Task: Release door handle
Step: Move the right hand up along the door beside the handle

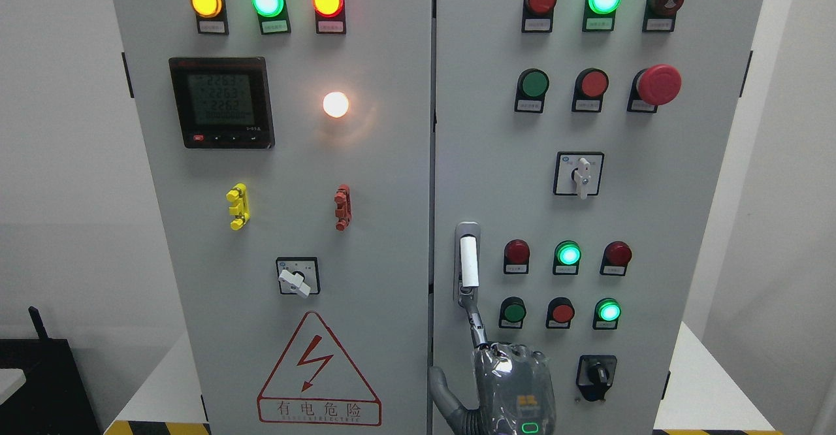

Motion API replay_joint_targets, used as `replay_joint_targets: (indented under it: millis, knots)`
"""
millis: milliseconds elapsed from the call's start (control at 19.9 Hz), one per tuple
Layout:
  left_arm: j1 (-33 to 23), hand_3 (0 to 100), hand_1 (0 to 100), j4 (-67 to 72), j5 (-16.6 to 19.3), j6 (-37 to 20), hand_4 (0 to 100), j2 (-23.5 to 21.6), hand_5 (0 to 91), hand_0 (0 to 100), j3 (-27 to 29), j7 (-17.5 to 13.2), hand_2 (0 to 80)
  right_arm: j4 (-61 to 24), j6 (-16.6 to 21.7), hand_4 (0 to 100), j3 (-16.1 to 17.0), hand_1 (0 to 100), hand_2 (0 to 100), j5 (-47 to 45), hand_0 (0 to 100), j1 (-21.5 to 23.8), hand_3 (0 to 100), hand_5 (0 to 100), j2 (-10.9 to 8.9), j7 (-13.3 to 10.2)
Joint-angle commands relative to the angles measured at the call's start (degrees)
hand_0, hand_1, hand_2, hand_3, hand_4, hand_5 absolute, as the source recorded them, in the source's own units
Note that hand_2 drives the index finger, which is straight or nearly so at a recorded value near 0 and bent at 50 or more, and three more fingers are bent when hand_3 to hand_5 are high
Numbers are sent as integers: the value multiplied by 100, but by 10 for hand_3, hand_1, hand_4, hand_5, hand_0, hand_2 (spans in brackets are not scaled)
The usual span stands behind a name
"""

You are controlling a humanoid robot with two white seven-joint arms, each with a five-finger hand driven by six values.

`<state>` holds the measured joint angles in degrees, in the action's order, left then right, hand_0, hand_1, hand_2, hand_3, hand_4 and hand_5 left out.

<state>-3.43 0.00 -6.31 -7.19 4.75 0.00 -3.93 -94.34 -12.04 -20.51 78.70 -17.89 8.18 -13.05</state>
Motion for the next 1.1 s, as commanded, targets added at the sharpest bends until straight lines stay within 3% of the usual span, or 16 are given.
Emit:
replay_joint_targets:
  millis: [0, 100, 301, 401, 551, 752, 852, 1053]
  knots:
    - [0, 0, 389, -88, -2, -2, 0, 0, 0, 120, -70, 7, 0, -41, 9, 1000, 3, 358, 139, -12, 341, 13, 1000, 995, 9, -75]
    - [0, 0, 389, -88, -2, -2, 0, 0, 0, 120, -70, -2, 0, -41, 61, 1000, 21, 357, 166, -12, 342, 13, 1000, 995, 9, -198]
    - [0, 0, 389, -88, -2, -2, 0, 0, 0, 120, -70, -2, 0, -41, 79, 1000, 117, 376, 341, -47, 372, 13, 1000, 991, 9, -435]
    - [0, 0, 389, -88, -2, -2, 0, 0, 0, 120, -70, -2, 0, -58, 105, 949, 152, 378, 399, -74, 387, 4, 1000, 992, 9, -514]
    - [0, 0, 389, -88, -2, -2, 0, 0, 0, 120, -70, -2, 0, -120, 123, 941, 205, 385, 474, -74, 410, 13, 1000, 992, 9, -523]
    - [0, 0, 389, -88, -2, -2, 0, 0, 0, 120, -70, -2, 0, -155, 123, 935, 205, 368, 701, -82, 488, 13, 1000, 991, 9, -541]
    - [0, 0, 389, -88, -2, -2, 0, 0, 0, 120, -70, -2, 0, -155, 123, 1000, 223, 353, 778, -91, 486, 22, 1000, 989, 9, -541]
    - [0, 0, 389, -88, -2, -2, 0, 0, 0, 120, -70, -2, 0, -155, 132, 1000, 232, 304, 936, -249, 445, 22, 1000, 987, 9, -515]
